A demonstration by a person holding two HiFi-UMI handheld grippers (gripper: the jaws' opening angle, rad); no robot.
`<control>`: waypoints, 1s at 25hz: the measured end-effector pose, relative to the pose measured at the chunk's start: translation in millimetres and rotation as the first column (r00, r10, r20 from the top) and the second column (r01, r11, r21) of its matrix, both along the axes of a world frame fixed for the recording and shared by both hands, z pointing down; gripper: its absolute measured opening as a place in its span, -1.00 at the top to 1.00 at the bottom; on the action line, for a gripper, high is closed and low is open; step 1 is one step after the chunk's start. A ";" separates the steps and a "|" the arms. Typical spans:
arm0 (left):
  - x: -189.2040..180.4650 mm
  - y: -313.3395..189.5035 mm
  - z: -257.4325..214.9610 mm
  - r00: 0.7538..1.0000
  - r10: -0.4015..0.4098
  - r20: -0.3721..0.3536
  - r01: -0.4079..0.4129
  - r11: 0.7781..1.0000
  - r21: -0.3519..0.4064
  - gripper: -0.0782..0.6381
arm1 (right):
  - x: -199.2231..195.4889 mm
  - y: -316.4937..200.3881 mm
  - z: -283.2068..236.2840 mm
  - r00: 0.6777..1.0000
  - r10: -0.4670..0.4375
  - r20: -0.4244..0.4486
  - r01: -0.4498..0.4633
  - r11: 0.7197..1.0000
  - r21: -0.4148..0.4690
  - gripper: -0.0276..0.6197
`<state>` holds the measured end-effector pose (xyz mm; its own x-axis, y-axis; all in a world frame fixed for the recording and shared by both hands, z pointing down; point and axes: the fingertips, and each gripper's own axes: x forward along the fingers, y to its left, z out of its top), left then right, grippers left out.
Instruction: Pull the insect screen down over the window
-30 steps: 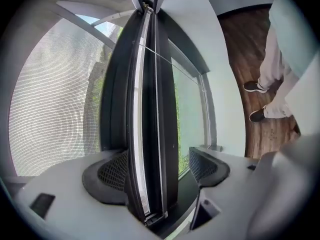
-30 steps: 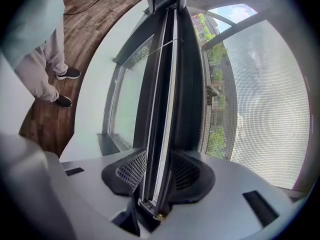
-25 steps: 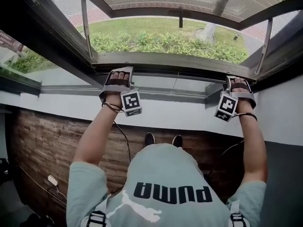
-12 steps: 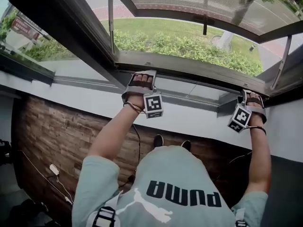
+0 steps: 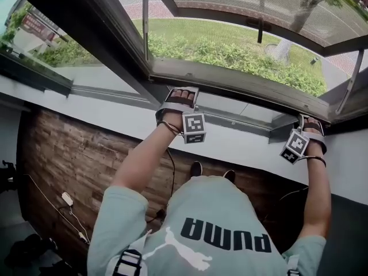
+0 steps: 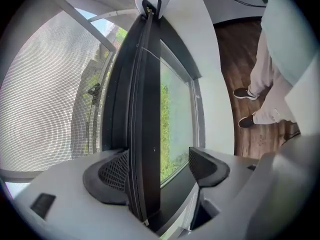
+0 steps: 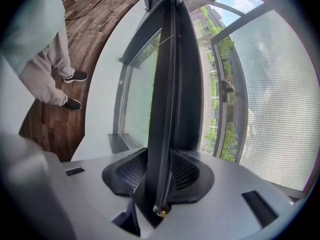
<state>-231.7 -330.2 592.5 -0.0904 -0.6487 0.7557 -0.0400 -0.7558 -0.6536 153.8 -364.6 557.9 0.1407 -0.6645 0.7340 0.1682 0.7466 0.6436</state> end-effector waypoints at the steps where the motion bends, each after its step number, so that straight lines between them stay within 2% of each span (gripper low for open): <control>1: -0.3 0.9 -0.1 1.000 -0.002 -0.006 0.002 1.000 -0.012 -0.25 | -0.2 0.6 -0.5 1.000 0.005 0.001 -0.005 1.000 -0.007 0.47; 5: -0.1 1.1 -1.1 1.000 0.008 -0.022 -0.009 0.999 -0.038 -0.25 | -0.6 1.6 -0.9 1.000 0.016 -0.001 -0.016 0.999 -0.037 0.47; 8: -0.3 0.9 1.0 0.999 0.019 -0.033 -0.020 0.999 -0.037 -0.25 | -0.9 0.6 0.3 1.000 0.024 0.011 -0.024 0.999 -0.025 0.47; 11: -5.9 0.4 2.5 0.999 0.026 -0.030 -0.026 1.000 0.001 -0.25 | -6.7 -1.3 3.1 0.998 0.022 0.055 -0.024 0.999 0.025 0.47; 15: 2.6 -2.2 1.0 0.997 0.023 -0.079 -0.017 0.997 0.074 -0.25 | -9.3 -4.2 2.9 0.993 0.014 0.121 -0.031 0.989 0.142 0.47; 18: 3.2 -4.7 4.5 0.998 0.024 -0.054 -0.019 0.996 0.093 -0.25 | -4.6 -6.4 3.1 0.992 0.014 0.126 -0.040 0.978 0.204 0.47; 22: -0.8 -4.5 4.3 1.000 0.018 -0.017 -0.016 0.994 0.111 -0.23 | -4.3 -10.8 6.7 0.990 0.001 0.142 -0.031 0.976 0.213 0.47; 25: -1.0 -5.6 5.0 1.000 0.014 -0.005 -0.013 0.991 0.136 -0.22 | -5.0 -13.1 3.4 0.985 -0.017 0.170 -0.027 0.967 0.253 0.48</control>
<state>-232.7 -335.8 597.5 -0.0763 -0.7468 0.6606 -0.0347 -0.6602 -0.7503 148.8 -377.6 561.3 0.0328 -0.8312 0.5551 0.0374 0.5560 0.8303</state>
